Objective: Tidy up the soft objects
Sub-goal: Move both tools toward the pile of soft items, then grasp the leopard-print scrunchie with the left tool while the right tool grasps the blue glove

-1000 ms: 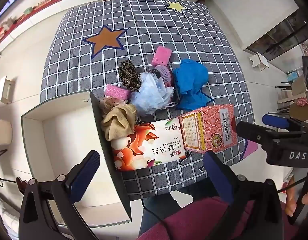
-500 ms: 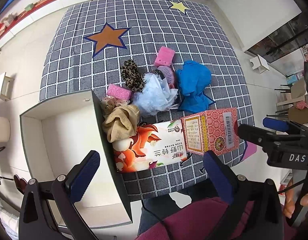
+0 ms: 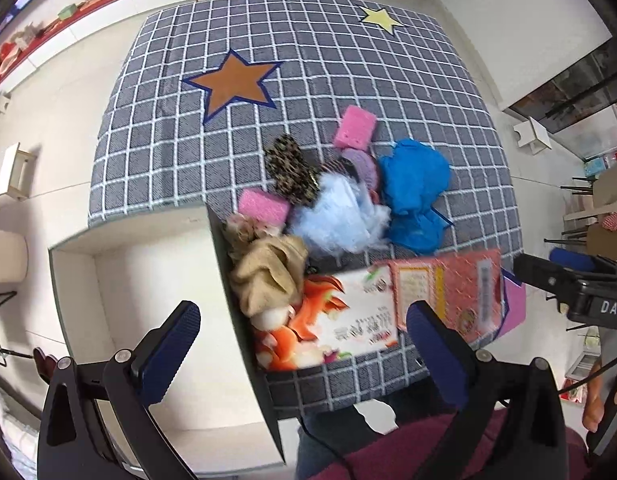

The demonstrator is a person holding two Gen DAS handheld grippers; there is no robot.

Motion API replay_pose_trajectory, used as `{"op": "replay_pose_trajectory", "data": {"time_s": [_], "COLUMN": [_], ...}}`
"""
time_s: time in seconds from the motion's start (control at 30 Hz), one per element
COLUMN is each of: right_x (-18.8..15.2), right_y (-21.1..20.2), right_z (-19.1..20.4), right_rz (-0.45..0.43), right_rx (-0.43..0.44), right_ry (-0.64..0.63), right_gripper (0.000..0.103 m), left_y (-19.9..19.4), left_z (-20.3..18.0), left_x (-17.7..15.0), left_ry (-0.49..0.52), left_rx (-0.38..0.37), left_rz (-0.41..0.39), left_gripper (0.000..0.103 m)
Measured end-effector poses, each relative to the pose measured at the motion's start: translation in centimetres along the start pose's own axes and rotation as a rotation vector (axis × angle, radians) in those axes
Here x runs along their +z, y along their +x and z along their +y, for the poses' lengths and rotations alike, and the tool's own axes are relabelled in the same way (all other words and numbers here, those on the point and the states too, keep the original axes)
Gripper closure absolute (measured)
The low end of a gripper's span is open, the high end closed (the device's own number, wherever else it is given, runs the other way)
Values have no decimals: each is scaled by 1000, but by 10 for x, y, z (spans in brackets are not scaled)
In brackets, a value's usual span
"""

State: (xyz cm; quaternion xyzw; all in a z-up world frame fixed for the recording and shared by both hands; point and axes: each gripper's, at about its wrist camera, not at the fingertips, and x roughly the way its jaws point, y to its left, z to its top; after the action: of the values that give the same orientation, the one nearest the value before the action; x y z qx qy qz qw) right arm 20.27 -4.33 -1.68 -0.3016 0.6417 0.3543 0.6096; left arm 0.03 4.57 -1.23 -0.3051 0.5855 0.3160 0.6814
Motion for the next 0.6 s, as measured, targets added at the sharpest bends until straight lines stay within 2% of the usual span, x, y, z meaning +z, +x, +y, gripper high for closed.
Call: {"op": "replay_pose_trajectory", "data": {"time_s": [0.33,0.6], "right_x": [37,78], "right_y": [20,59], "right_z": [-21,-22], "right_rz": [39,87], "right_rx": [-8,23], "right_ry": [36,34], "right_gripper": [0,0], "left_y": [29,86], "left_z": [18,9], "left_x": [69,117], "left_ry": [4,27], "left_rx": [16,-46], "left_rz": [-26,66], "left_gripper": [0,0]}}
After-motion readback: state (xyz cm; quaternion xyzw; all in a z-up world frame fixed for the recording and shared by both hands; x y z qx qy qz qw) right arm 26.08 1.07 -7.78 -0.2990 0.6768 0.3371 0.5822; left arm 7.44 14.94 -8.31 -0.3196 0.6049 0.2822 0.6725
